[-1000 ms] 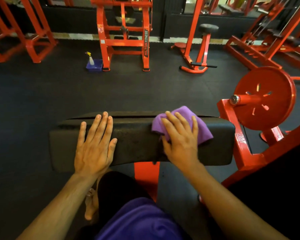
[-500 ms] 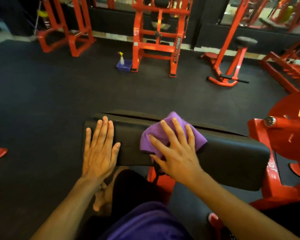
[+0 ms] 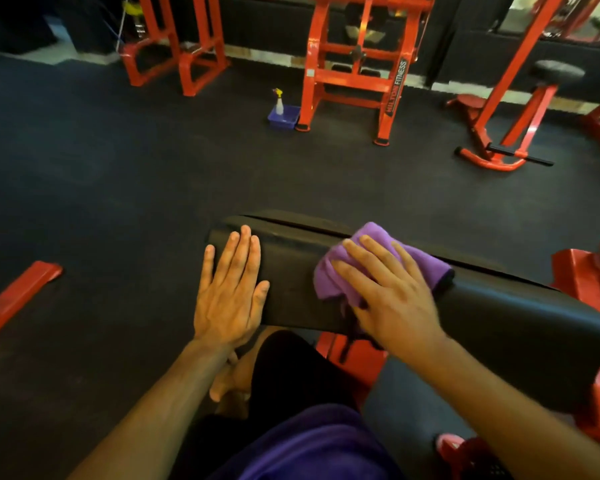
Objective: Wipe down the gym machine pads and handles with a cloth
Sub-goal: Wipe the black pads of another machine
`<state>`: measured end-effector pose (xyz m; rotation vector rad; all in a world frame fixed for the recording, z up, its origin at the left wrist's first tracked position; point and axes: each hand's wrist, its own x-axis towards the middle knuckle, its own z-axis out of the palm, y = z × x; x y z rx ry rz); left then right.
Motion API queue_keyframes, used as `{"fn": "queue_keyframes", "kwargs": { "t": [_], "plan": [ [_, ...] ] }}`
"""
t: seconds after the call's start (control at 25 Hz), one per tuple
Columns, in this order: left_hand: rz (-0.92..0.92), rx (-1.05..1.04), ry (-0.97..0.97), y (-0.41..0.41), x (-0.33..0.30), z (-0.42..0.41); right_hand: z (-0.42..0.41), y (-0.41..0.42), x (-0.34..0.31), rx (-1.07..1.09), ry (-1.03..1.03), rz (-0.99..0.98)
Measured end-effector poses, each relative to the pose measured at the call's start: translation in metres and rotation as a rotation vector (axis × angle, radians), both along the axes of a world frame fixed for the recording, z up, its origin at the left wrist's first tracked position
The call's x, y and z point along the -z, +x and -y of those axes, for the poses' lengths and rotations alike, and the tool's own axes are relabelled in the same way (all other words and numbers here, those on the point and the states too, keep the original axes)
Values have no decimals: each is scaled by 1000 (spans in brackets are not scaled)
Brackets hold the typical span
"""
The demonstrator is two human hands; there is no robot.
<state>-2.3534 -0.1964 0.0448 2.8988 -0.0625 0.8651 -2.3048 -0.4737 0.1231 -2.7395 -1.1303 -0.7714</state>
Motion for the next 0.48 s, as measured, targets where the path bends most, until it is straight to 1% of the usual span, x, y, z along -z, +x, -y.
{"fn": "queue_keyframes", "kwargs": {
  "t": [0.04,0.08,0.12,0.2,0.24,0.32,0.36,0.4,0.48],
  "plan": [
    [-8,4,11,-2,-1,-1,-27,-4,1,11,53,-24],
    [-21,11,16,-3,-2,-1,-44,-13,10,-44,26,-41],
    [-37,23,14,-4,-3,-4,-49,-24,21,-140,-54,-51],
    [-68,30,-7,-8,-2,-13,-23,-35,32,-303,-224,-31],
    [-78,22,-40,-12,-1,-20,-8,-34,28,-347,-254,-17],
    [-83,63,-148,-17,-3,-31,7,-27,13,-388,-201,-21],
    [-85,96,-251,-18,-4,-36,4,-25,2,-389,-152,-46],
    [-88,116,-405,-16,-6,-42,-4,-24,-7,-385,-121,-71],
    [-85,117,-836,1,-13,-63,-30,-24,-17,-371,-110,-37]
  ]
}}
